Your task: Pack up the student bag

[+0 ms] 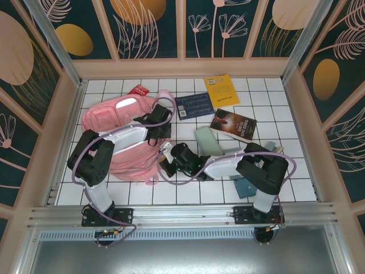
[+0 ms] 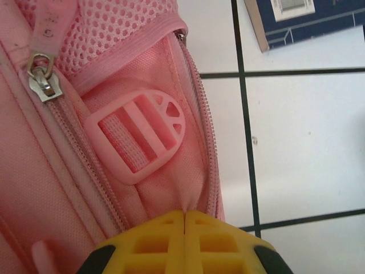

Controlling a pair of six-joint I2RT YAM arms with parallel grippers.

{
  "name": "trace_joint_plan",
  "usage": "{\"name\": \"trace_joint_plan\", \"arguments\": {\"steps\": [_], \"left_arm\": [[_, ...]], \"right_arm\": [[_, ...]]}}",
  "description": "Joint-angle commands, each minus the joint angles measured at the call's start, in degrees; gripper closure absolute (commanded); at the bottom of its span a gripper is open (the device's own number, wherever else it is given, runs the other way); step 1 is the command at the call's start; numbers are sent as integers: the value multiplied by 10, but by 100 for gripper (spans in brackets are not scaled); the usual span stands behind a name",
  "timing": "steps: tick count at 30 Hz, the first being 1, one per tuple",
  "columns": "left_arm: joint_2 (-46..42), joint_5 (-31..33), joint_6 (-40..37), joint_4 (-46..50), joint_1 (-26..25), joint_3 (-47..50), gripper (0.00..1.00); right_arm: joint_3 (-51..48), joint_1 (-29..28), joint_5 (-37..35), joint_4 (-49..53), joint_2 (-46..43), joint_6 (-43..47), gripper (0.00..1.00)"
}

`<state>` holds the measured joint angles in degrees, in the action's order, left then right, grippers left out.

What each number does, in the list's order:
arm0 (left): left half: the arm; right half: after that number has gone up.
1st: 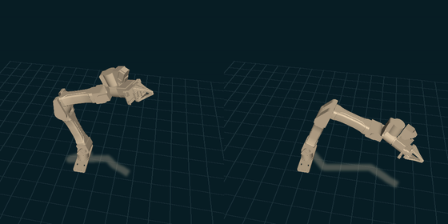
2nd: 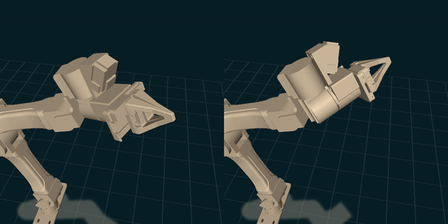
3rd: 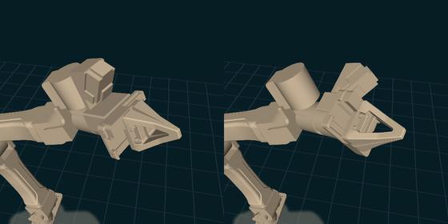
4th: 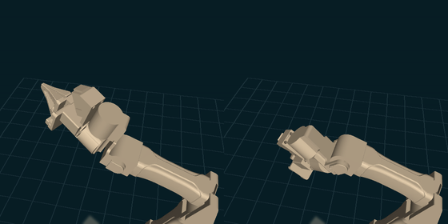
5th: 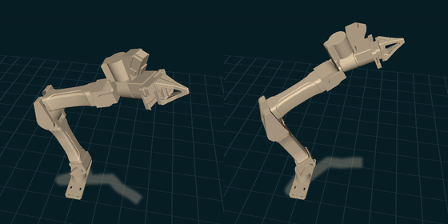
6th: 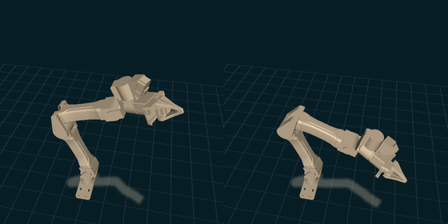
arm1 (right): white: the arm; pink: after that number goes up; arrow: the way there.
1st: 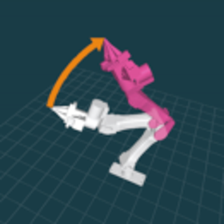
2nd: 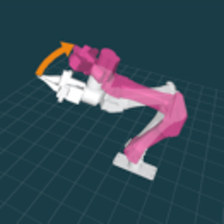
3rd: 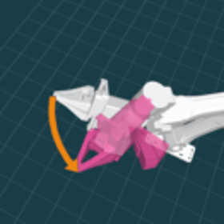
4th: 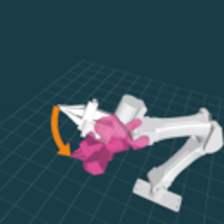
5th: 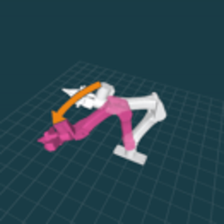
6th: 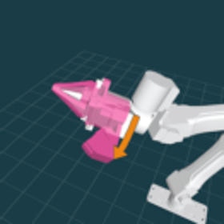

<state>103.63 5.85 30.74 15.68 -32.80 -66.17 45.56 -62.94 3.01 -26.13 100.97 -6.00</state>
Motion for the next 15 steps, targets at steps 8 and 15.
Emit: {"name": "trace_joint_plan", "arguments": {"steps": [8,15], "left_arm": [[30,-15,94,-95,39,-94,100],[71,-11,144,-109,41,-167,100]], "right_arm": [[50,-52,37,43,-3,13,100],[68,-61,26,49,9,8,100]]}}
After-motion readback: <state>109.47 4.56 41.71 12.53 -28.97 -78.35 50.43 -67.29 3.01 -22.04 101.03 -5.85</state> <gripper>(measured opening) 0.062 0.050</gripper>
